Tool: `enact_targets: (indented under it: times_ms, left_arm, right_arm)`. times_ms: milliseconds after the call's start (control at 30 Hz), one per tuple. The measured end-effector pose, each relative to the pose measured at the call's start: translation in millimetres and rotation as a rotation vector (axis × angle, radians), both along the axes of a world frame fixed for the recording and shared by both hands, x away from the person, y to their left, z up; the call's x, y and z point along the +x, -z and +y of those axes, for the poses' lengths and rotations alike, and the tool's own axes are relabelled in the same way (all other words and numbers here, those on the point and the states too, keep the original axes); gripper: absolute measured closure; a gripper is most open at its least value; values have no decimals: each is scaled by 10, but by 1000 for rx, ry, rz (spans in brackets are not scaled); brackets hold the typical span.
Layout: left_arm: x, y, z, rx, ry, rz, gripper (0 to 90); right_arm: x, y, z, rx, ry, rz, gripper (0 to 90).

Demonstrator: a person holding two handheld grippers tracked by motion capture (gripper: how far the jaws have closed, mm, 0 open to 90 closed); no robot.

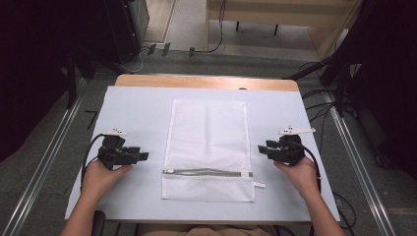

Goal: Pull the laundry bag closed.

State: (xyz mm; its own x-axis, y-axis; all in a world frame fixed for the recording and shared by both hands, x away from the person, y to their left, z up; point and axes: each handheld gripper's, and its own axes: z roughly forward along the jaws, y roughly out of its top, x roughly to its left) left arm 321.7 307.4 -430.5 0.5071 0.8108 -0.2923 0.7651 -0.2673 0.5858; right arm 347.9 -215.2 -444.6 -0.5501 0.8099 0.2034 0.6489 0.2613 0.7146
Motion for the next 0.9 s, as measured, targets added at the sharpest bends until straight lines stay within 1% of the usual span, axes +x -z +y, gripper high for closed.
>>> enact_targets:
  times_ms: [67,133,167,200,233,267,300,333,400,433,500,600,633,700,733,800,833,900]
  left_arm:
    - [5,1,-4,0,-4,-1,472]
    - [19,-7,0,-16,-19,-6,458]
    - [23,-8,5,-23,-22,-6,447]
    - [26,-8,11,-30,-25,-2,447]
    - [25,-5,13,-34,-21,1,424]
    - [25,-5,13,-34,-21,1,419]
    - [19,-5,7,-26,-11,-3,413]
    - [18,-5,1,-22,-8,-3,407]
    - [20,-2,-5,-19,-8,-6,408]
    - [21,1,-10,-18,-10,-8,408]
    - [24,6,-12,-14,-14,-6,407]
    - [30,8,-1,-13,-18,-6,404]
    - [30,7,1,-14,-20,-7,401]
    - [30,8,2,-16,-19,-6,399]
    - [30,12,1,-12,-17,-5,399]
    - [35,27,-9,0,-10,10,398]
    - [36,36,-16,2,-7,17,398]
    - [38,43,-26,2,0,16,398]
  right_arm:
    - [-4,-2,4,-5,9,3,566]
    - [-12,-4,9,-12,11,-4,565]
    - [-15,4,12,-14,14,9,570]
    - [-15,4,12,-14,14,9,570]
    - [-18,12,8,-17,17,25,577]
    - [-18,12,8,-17,17,25,577]
    - [-22,16,-1,-9,17,30,580]
    - [-27,13,-1,-2,19,37,606]
    - [-33,8,-3,6,15,36,620]
    - [-35,5,-4,15,4,23,624]
    - [-37,9,8,18,-4,29,626]
    - [-36,18,21,2,-15,24,624]
    - [-37,12,28,-1,-19,20,600]
    - [-38,4,32,5,-14,20,589]
    - [-36,-7,33,9,-11,13,575]
    - [-36,-8,35,6,-11,14,570]
    - [-35,-1,40,-7,-13,17,559]
    - [-33,4,42,-10,-17,22,559]
